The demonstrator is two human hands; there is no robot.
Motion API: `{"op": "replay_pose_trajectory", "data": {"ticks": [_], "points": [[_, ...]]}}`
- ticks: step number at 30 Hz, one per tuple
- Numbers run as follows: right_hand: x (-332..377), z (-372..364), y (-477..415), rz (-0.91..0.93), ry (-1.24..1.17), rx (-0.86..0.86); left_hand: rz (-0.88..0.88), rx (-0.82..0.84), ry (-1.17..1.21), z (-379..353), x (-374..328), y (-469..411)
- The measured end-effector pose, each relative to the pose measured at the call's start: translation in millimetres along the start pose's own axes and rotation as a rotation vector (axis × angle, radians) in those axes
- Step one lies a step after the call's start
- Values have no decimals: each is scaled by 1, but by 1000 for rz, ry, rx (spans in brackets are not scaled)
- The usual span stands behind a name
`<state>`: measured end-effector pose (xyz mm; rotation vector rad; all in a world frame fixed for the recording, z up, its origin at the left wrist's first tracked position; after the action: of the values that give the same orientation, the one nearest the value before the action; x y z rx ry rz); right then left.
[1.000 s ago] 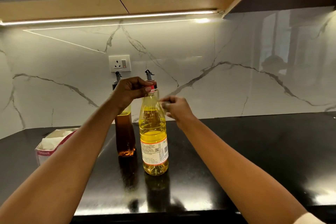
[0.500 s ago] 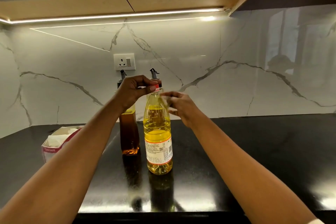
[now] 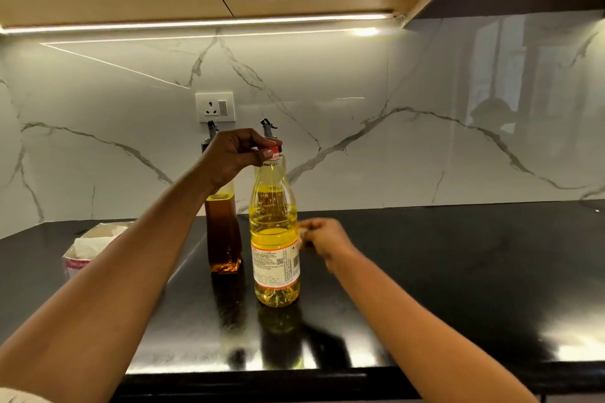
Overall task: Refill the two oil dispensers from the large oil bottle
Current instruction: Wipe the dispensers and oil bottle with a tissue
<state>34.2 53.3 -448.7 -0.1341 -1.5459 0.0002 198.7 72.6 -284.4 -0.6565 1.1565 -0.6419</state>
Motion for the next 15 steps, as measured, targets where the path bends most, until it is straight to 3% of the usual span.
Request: {"op": "replay_pose_trajectory", "data": {"ticks": [6,15], "points": [[110,0,5,282,-79,58,-46,7,-42,0,-7,-2],[91,17,24,470,39,-138,5,-129,4,-4,0,2]]}}
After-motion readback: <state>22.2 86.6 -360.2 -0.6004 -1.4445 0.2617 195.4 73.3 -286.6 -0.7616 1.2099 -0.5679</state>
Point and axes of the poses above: each hand's wrist, its own y-axis away from the middle knuckle, its own z-axis out of the back of the hand, x = y × z, the point moved 6 cm from there along -y, towards the middle knuckle, and after that the axes turned 9 degrees about -x, right-handed, at the moved point
